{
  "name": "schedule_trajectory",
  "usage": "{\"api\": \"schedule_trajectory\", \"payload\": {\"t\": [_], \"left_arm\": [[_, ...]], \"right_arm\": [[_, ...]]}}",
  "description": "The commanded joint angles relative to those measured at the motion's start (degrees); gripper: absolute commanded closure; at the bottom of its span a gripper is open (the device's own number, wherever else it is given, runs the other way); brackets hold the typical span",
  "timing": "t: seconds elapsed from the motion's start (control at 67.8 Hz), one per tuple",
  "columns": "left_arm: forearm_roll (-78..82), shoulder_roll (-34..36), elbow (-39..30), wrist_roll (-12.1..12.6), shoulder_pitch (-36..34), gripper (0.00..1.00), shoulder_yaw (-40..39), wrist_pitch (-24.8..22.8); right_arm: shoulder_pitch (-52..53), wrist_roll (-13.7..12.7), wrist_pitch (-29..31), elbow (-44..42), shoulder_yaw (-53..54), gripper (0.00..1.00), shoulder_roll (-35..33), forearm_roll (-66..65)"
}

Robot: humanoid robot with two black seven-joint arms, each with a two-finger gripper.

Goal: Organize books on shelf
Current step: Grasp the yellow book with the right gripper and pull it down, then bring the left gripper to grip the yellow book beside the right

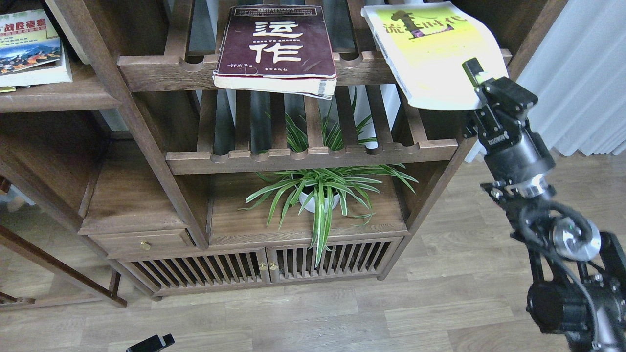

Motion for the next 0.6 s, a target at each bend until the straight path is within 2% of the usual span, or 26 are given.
{"api": "schedule_trajectory", "payload": {"t": [0.0,0.162,0.339,0.501,0.516,0.59], "left_arm": [[0.07,-2.18,0.29,0.07,-0.01,0.00,0.08,0.01],[0.25,-4.91,0.12,0.42,-0.01,0.00,0.43,0.01],[-0.02,-7.28,-2.51,0.25,-0.19,0.00,-0.10,0.01],[-0.37,-7.20,-10.34,-0.46,-0.36,0.00,-0.80,0.01],[-1.76,-7.20,-13.04,-1.07,-0.36,0.00,-1.50,0.01],[-3.97,-7.11,-16.58,-1.86,-0.27,0.00,-2.29,0.01]], "right_arm": [[-6.64,-0.02,3.64,-0.02,-2.63,0.97,0.20,0.13],[-12.27,-0.02,3.64,-0.11,-7.64,0.97,0.38,0.13],[-13.07,-0.02,3.64,-0.98,-13.80,0.98,1.08,-0.58],[-9.29,-0.02,3.64,-3.36,-17.14,0.99,4.33,-4.26],[-7.98,-0.02,3.64,-4.49,-17.84,0.99,5.46,-5.92],[-6.92,-0.02,3.64,-5.64,-19.42,0.99,6.97,-6.38]]}}
